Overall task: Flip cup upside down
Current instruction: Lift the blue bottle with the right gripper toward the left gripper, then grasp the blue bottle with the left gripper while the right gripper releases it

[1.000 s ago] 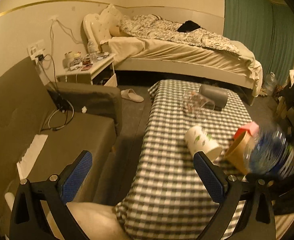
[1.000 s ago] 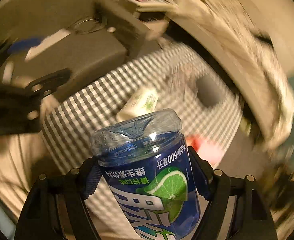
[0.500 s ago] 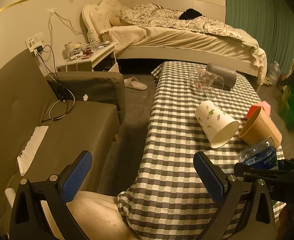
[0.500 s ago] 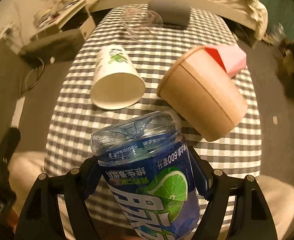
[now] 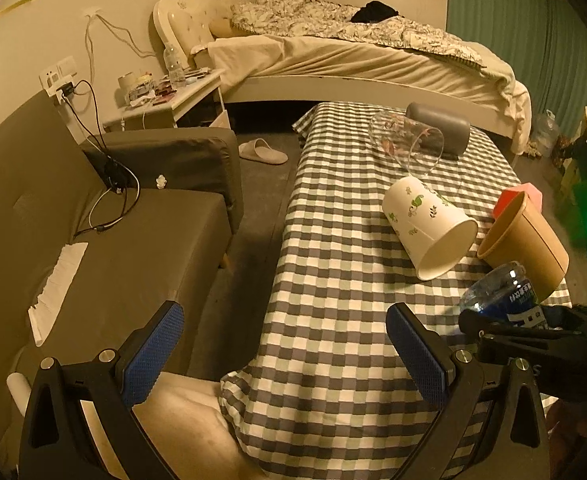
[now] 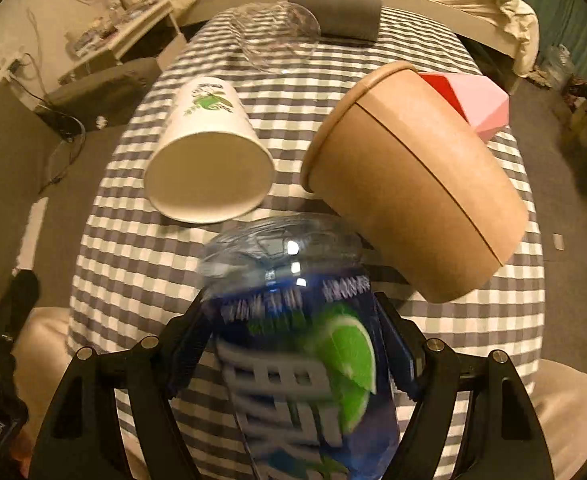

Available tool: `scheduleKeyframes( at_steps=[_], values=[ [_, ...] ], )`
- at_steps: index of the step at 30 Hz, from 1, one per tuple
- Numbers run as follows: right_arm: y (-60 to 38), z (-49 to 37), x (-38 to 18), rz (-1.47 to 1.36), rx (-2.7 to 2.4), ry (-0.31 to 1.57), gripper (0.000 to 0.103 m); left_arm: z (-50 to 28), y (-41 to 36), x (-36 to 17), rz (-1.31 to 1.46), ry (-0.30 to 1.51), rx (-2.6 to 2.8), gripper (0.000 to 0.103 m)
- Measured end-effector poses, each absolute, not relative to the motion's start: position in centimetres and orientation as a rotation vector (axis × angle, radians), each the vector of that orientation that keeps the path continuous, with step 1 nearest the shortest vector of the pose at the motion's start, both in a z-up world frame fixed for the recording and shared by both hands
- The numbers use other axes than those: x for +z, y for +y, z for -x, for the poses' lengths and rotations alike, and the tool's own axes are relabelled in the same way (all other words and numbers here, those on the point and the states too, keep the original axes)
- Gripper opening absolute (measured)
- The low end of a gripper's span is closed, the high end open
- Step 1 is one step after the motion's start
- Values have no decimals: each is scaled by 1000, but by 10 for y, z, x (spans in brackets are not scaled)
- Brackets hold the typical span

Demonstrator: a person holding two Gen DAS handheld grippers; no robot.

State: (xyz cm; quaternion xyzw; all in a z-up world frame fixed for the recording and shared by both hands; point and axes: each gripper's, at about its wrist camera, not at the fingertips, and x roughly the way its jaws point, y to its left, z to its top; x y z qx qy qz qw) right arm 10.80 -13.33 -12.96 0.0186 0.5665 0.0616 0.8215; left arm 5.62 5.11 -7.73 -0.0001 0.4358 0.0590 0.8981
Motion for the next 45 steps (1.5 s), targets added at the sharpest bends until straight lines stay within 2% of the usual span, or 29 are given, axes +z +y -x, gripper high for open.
scheduleKeyframes(
  at_steps=[2,11,19,31,45],
  values=[
    [-135,-104,-120,-36,137,1169,92,-54,48,-75,2,907,130,103],
    [-165,-74,-54,37,163,1057,92,-43,21,-49,-7,917,102,103],
    [-229,-41,-34,64,94,1002,92,-34,-16,-38,22,915,25,103],
    [-266,-38,-48,24,78,991,92,-59,-60,-48,-13,1009,-7,103],
    [-275,-71,-88,-24,110,1057,92,-115,-100,-96,-48,1182,-70,102]
  ],
)
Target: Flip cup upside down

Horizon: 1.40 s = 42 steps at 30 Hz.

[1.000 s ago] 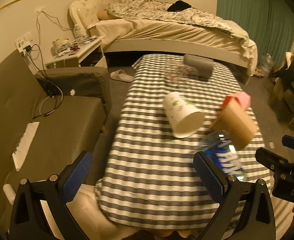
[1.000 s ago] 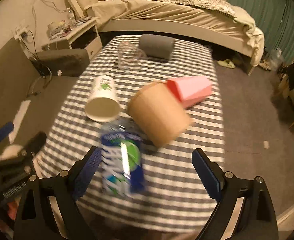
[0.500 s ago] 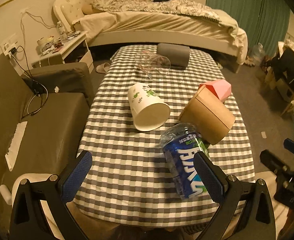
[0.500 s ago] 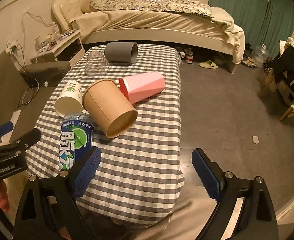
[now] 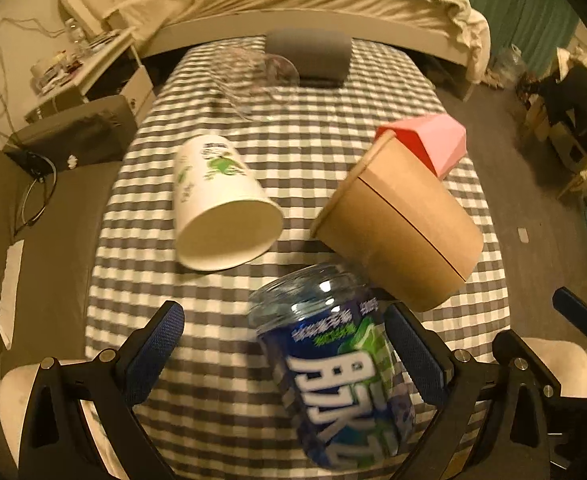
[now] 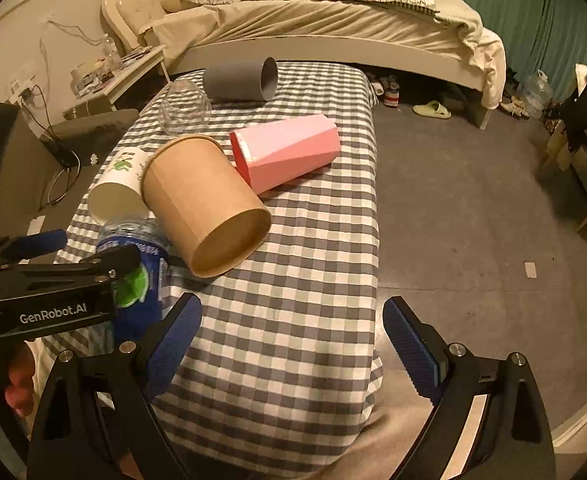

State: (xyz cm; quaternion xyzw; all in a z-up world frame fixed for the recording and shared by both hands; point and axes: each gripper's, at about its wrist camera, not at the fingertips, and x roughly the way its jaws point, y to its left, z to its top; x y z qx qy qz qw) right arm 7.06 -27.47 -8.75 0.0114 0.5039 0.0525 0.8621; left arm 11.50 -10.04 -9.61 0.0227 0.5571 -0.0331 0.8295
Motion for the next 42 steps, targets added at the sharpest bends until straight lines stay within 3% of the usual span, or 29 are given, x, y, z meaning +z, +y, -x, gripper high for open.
scheduleKeyframes(
  at_steps=[4,8,16,35,42],
  values=[
    [-278,-78,-100,-45,116,1081,92,-122,-104,-106,-27,1222,-111,96],
    [-280,-83,-108,-53,119,1096,92,-127,-101,-114,6,1265,-135,81],
    [-275,-83,-102,-40,115,1082,92,-118,-96,-95,0,1219,-154,80],
    [-255,-55,-66,22,75,1006,92,-75,-80,-43,-90,896,-126,77],
    [-250,-51,-63,44,72,1000,92,-63,-78,-62,-44,948,-165,77]
  ],
)
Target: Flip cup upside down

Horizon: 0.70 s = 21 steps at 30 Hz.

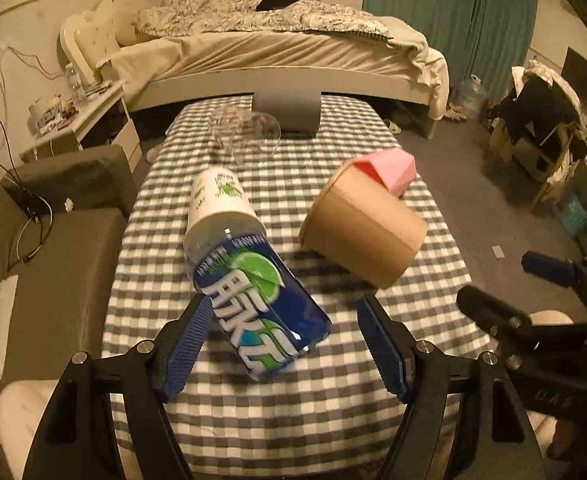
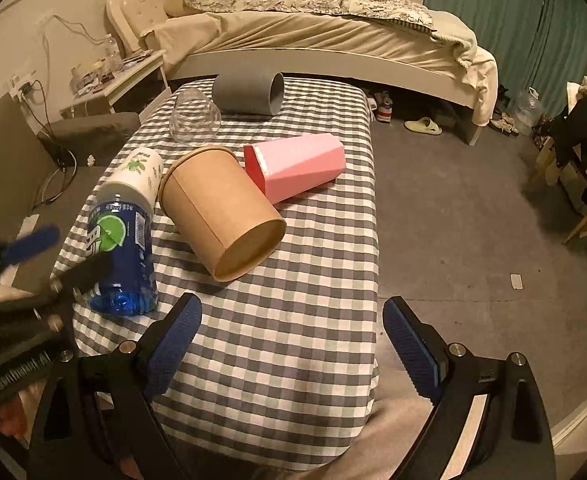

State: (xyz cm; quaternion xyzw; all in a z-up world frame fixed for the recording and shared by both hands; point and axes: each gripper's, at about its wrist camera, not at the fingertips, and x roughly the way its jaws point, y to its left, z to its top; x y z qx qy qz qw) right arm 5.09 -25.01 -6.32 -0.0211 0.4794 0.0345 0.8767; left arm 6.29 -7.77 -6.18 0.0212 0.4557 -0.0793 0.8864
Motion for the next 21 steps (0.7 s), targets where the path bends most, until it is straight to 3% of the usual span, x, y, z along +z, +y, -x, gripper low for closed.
scheduleKeyframes(
  at_steps=[7,14,17,21],
  values=[
    [-252,-49,-66,46,61,1007,92,-77,-59,-41,9,915,-131,78],
    [-251,-53,-75,44,71,1025,92,-131,-16,-78,111,1163,3,78],
    [-252,-57,-81,37,73,1041,92,-143,-2,-93,245,1206,-51,81],
    [-253,-63,-88,35,70,1058,92,-152,-20,-96,194,1247,-104,82]
  ],
)
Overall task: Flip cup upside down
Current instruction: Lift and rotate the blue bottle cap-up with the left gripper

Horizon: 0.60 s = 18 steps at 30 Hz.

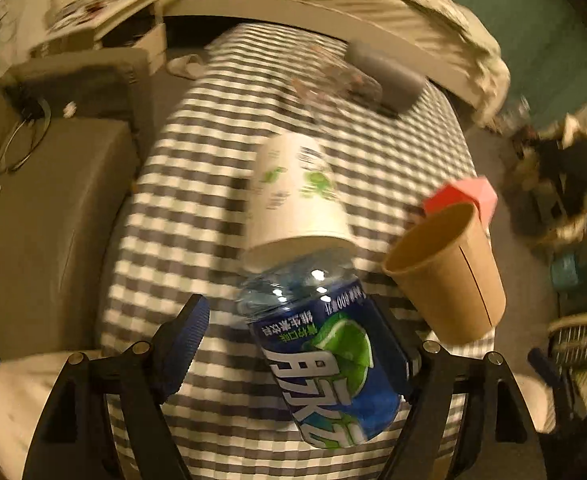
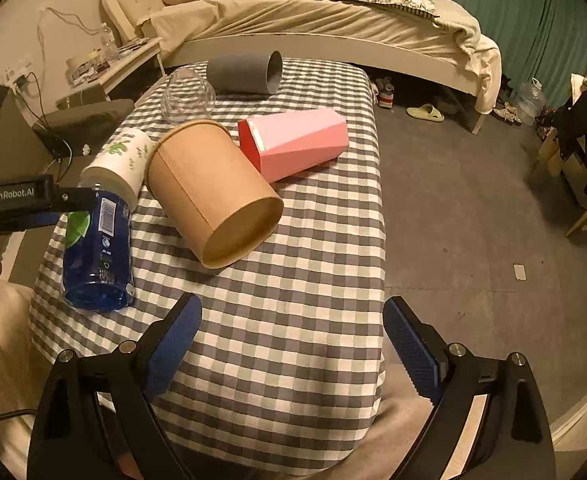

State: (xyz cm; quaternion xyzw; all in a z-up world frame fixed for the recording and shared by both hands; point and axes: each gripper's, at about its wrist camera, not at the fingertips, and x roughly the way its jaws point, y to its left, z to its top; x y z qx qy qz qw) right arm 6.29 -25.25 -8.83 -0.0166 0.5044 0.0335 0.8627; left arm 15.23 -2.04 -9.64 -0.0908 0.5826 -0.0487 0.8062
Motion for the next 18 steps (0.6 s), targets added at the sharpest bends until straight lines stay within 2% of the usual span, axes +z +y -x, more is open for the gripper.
scheduleKeyframes(
  at_steps=[4,5,12,15,18],
  values=[
    [-251,-66,-90,33,75,1058,92,-163,-36,-119,208,1378,-128,81],
    [-251,-66,-90,34,76,1057,92,-164,-37,-124,221,1394,-135,76],
    [-255,-63,-88,30,64,1056,92,-151,-46,-107,192,1303,-179,73],
    [-255,-61,-86,31,60,1048,92,-139,-46,-84,130,1169,-159,73],
    [-254,-60,-83,32,58,1039,92,-124,-57,-63,25,937,-121,73]
  ],
)
